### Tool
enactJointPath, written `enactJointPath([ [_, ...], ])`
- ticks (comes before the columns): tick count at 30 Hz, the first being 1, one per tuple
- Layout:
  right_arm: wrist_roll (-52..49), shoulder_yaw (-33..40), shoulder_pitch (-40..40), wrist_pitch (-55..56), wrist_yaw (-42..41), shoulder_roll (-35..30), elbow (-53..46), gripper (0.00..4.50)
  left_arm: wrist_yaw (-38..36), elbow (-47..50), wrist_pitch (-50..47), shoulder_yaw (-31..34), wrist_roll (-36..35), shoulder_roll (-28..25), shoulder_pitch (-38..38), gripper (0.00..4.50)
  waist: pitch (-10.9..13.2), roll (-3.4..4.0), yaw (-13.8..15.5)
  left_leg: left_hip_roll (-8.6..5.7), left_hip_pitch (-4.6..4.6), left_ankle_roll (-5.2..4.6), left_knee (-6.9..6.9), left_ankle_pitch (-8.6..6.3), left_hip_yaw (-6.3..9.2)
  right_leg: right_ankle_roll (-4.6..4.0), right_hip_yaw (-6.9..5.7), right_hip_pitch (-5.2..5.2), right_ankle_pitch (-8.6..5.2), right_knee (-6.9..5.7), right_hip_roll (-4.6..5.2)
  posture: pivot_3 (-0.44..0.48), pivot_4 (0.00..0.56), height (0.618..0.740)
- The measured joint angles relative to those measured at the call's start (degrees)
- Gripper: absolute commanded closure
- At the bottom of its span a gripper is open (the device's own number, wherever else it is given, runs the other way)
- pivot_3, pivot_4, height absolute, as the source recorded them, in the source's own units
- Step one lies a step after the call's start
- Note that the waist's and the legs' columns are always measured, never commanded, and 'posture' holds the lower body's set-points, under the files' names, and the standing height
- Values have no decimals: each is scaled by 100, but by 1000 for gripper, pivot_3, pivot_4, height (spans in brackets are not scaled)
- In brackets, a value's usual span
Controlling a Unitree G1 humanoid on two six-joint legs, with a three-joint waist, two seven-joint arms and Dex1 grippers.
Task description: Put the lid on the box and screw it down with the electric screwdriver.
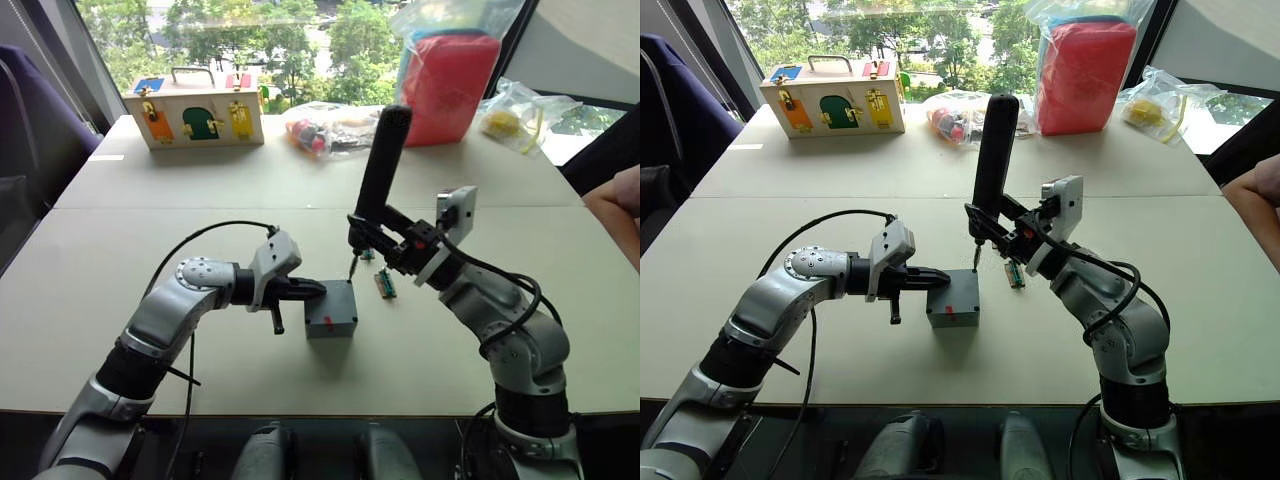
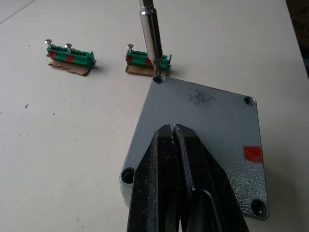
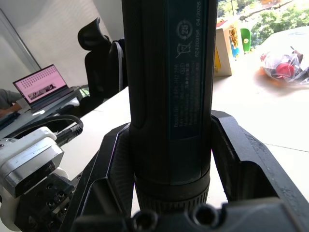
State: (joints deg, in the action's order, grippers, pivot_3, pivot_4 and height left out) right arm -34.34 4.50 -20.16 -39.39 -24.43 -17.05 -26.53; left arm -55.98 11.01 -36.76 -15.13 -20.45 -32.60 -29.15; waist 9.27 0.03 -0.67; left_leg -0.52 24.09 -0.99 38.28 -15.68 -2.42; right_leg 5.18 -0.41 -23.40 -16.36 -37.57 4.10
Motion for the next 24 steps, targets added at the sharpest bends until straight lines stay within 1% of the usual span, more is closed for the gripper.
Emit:
enactJointPath([
  [11,426,-405,223,636,-37,23,22,2637,-39,-3,8,-30,78,3,-23,4500,-4,-6,-2,0,-12,0,0,0,0,0,0,10,0,0,-1,0,150,740],
  [15,773,-708,402,1071,-137,-45,-11,2637,-38,-2,7,-65,110,4,-25,4500,-12,-17,-1,0,-35,-2,-5,-1,0,-1,0,34,-1,5,-1,0,150,740],
  [18,1095,-971,435,1354,-158,-22,-8,2637,-41,-2,6,-113,123,4,-24,4500,-14,-20,-5,2,-71,-4,-13,-3,0,-1,0,71,-2,17,-2,0,150,740],
  [24,1254,-989,402,1545,-47,204,156,2637,-47,1,4,-114,122,4,-24,4500,-15,-22,-4,3,-71,-4,-13,-3,0,-1,0,71,-2,18,0,0,150,740],
])
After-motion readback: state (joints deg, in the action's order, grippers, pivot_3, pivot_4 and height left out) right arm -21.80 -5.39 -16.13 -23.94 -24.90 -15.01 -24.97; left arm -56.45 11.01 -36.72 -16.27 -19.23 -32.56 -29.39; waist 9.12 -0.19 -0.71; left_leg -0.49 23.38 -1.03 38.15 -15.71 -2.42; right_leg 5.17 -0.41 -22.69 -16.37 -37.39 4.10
